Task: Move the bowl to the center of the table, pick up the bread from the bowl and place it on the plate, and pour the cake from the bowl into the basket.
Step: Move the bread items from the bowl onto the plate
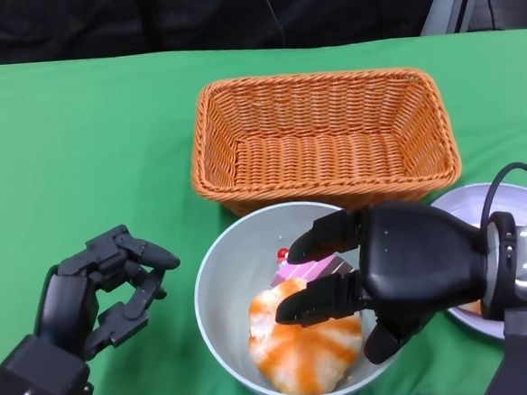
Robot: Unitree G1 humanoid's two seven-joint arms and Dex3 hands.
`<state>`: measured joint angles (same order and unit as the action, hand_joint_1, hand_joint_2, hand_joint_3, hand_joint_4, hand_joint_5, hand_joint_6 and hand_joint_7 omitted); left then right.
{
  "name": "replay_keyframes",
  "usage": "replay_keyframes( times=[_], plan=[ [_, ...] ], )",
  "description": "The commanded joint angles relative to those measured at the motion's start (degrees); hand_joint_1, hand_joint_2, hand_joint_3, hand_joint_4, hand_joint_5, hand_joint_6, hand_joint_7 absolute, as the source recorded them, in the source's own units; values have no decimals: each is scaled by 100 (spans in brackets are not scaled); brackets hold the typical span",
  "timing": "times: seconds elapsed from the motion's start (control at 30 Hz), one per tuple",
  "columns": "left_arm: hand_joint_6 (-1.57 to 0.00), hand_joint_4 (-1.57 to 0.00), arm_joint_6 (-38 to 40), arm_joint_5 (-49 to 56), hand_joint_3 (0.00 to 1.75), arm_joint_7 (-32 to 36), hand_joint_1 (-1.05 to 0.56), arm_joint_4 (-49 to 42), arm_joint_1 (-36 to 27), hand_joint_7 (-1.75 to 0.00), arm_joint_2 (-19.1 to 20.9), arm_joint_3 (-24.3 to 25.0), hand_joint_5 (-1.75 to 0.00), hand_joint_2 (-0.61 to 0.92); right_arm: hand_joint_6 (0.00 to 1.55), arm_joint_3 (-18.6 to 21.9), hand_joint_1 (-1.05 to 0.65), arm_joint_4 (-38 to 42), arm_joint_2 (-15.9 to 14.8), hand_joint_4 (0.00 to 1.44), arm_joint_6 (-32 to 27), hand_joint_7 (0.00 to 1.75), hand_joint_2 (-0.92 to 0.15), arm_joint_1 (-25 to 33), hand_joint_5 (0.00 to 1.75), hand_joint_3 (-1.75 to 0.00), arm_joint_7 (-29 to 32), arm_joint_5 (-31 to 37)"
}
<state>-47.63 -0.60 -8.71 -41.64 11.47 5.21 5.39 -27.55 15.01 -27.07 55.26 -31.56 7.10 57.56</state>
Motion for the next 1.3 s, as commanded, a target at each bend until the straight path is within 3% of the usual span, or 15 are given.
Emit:
replay_keyframes(
  times=[0.03, 0.37, 0.67, 1.0, 1.3],
  plan=[
    [-78, -68, -49, -69, 60, 12, -1, 95, -84, -107, 27, 13, -150, 83, 67, -101, -88, -2, 9, 58, -117, 1, -86, -23, 19, 0, 401, 311],
    [-79, -68, -1, -21, 62, 49, -3, 182, -127, -107, 37, 13, -150, 81, 66, -620, -88, 399, 38, 57, -547, 0, -85, -186, 15, 0, 1460, 1065],
    [-77, -65, -75, 56, 59, 108, -4, 232, -156, -111, 54, 18, -160, 82, 66, -931, -86, 596, -16, 58, -768, 0, -86, -383, 13, 0, 1730, 1208],
    [-78, -67, -72, -22, 58, 54, -2, 261, -167, -112, 47, 25, -153, 83, 64, -1191, -87, 733, -72, 58, -942, 0, -86, -487, 9, 0, 1972, 1312],
    [-78, -70, -42, -128, 52, -44, -2, 286, -193, -109, 42, 9, -146, 86, 65, -1195, -89, 665, -175, 60, -915, 1, -87, -500, 8, -1, 1759, 1201]
  ],
)
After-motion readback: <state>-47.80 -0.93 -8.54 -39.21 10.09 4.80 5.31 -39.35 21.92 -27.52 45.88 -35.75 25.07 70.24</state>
